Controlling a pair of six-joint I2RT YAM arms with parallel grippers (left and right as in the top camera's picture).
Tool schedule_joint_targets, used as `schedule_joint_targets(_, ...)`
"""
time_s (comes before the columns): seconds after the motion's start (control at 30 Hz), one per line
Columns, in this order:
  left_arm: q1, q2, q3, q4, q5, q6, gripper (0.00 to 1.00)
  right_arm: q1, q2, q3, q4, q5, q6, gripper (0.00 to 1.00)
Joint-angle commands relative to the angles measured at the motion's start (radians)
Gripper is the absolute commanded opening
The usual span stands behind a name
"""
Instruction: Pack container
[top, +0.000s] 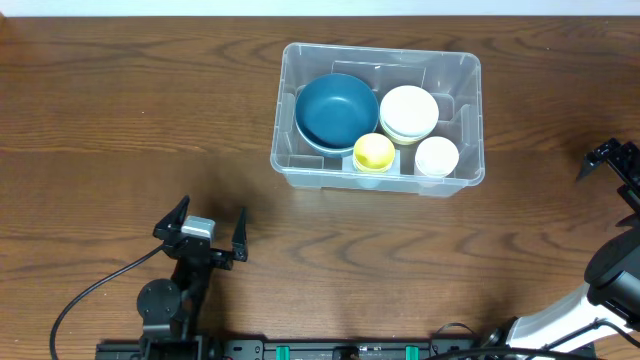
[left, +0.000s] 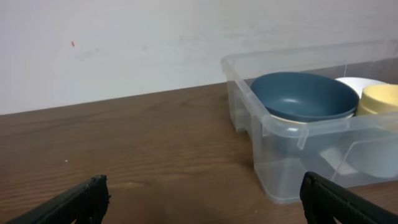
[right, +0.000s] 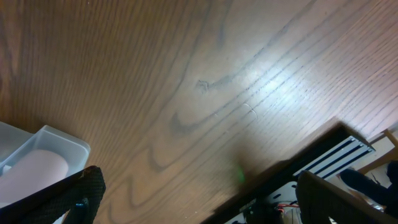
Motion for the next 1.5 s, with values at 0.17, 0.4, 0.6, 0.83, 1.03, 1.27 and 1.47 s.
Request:
schedule_joint_targets(0.17,0.004,-0.010,-0.016,-0.051,0.006,0.002,0.98,-0.010,-0.025,0.000,-0.001,0.002,0.015,0.99)
schedule_joint_targets(0.4,0.005,-0.008,-0.016,-0.050,0.006,-0.025,0.98,-0.010,-0.025,0.000,-0.001,0.002,0.015,0.99)
schedule_joint_targets(0.6,0.005,-0.007,-0.016,-0.051,0.006,-0.025,0.98,-0.010,-0.025,0.000,0.000,0.002,0.015,0.99)
schedule_joint_targets(0.83,0.005,-0.007,-0.016,-0.051,0.006,-0.025,0.98,-0.010,-0.025,0.000,-0.001,0.002,0.015,0.99)
schedule_joint_targets(1.03,0.005,-0.007,-0.016,-0.050,0.006,-0.025,0.98,-0.010,-0.025,0.000,-0.001,0.002,0.015,0.99)
schedule_joint_targets(1.27,0.005,-0.007,-0.016,-0.051,0.006,-0.025,0.98,-0.010,-0.025,0.000,-0.001,0.002,0.015,0.99)
schedule_joint_targets(1.47,0.005,-0.007,-0.016,-0.050,0.006,-0.025,0.98,0.009,-0.030,0.000,0.000,0.004,0.015,0.99)
